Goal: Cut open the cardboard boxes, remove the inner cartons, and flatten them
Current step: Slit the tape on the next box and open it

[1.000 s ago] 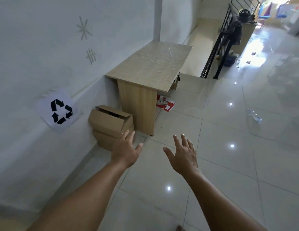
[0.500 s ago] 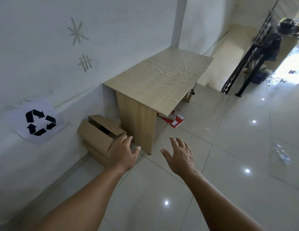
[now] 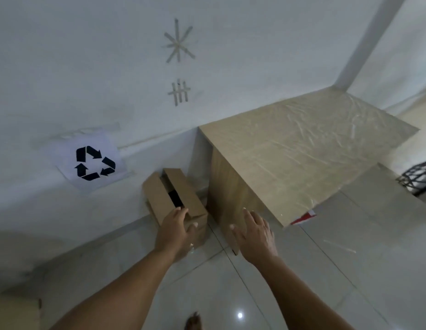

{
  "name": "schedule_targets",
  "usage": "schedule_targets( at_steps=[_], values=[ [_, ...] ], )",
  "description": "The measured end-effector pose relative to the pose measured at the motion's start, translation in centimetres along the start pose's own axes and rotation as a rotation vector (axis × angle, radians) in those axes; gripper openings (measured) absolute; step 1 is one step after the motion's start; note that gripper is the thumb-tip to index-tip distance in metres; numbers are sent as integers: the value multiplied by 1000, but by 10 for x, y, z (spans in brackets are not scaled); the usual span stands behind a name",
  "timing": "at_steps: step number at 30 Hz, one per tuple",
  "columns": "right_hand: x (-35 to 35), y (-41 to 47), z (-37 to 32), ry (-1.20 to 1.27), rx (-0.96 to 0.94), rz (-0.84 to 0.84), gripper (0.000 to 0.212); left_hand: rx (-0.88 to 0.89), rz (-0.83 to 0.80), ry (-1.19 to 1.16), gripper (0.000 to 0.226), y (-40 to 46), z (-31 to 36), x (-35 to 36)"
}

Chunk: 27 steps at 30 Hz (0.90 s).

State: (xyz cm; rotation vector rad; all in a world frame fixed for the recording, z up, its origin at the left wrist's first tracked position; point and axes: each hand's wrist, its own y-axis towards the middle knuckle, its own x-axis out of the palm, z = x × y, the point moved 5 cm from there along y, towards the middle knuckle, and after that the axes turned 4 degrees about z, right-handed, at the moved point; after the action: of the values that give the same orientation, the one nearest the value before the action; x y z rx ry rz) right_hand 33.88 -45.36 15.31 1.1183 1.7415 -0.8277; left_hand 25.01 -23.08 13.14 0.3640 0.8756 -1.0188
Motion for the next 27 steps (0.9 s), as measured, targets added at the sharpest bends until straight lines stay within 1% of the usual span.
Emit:
schedule_targets(
  at_steps=[3,7,11,14,16,19,22,25,27],
  values=[
    [10,45,-13,5,-65,-54,73,-73,36,5,59,28,-4,-4],
    [35,90,-27,0,-137,-176,76,-213,79,-22,54,48,-19,-3],
    [63,135,-33,-24,-212,-277,78,-343,109,-92,56,64,-45,10],
    [91,167,-34,-10,-258,-360,76,-443,162,-114,56,78,-65,24],
    [115,186,-35,55,-273,-423,75,-512,199,-116,55,87,-76,35],
    [160,216,-32,113,-264,-451,78,-603,218,-134,54,104,-97,64],
    [217,245,-24,135,-238,-466,87,-650,232,-137,55,130,-126,98],
    [262,268,-20,136,-234,-461,93,-641,271,-116,55,155,-153,121],
    [293,284,-18,160,-218,-470,94,-630,285,-105,66,175,-176,140]
  ],
)
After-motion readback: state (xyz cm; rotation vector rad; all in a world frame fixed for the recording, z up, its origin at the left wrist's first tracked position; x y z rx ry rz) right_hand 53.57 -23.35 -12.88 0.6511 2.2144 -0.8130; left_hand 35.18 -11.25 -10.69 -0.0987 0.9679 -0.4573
